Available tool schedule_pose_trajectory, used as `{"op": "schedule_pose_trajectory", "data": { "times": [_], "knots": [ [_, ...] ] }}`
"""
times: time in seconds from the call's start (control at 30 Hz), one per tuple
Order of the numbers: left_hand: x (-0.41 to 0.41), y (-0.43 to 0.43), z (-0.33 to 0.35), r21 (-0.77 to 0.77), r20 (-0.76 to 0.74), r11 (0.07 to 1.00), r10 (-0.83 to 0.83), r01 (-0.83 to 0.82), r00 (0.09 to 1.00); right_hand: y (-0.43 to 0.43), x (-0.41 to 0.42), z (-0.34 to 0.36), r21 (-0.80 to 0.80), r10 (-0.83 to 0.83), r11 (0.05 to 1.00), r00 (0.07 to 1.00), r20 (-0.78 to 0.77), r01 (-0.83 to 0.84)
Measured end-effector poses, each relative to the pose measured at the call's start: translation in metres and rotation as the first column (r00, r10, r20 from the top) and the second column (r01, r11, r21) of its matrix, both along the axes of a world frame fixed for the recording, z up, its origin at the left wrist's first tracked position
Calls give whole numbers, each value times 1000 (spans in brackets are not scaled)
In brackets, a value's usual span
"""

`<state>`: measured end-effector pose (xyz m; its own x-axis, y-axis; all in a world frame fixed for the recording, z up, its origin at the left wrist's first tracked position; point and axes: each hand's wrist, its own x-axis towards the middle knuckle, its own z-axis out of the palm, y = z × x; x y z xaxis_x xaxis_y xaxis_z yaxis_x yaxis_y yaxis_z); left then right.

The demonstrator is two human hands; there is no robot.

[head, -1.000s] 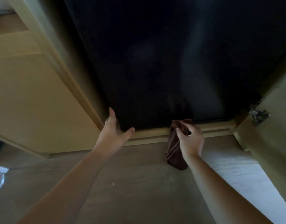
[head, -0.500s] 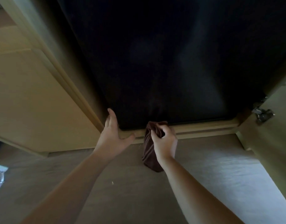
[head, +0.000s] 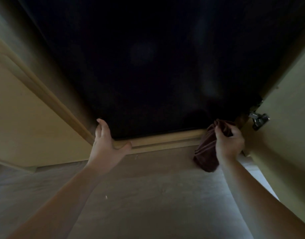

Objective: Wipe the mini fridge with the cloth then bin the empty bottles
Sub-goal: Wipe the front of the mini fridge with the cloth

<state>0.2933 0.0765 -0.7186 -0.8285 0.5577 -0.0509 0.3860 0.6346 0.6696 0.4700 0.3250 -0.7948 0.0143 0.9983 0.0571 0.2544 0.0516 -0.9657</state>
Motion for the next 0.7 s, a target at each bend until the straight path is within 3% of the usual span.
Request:
{"op": "schedule_pose_trajectory", "data": {
  "times": [0.13, 0.27, 0.4, 0.7],
  "knots": [
    [-2, 1, -3, -13, -22, 1000, 17, -18, 1000, 1, 5, 3, -28, -11, 1000, 998, -60, 10],
    [-4, -1, -5, 28, 4, 999, 25, -25, 1000, -4, 4, 0, -94, -144, 987, 979, -141, 132],
    [-7, -4, -5, 35, -3, 999, -4, 4, 1000, 8, 5, 2, -115, -174, 980, 981, -90, 164],
    [-11, -8, -5, 39, 2, 999, -36, 36, 999, -15, -18, -6, -201, -78, 975, 994, 82, 93]
  ]
}}
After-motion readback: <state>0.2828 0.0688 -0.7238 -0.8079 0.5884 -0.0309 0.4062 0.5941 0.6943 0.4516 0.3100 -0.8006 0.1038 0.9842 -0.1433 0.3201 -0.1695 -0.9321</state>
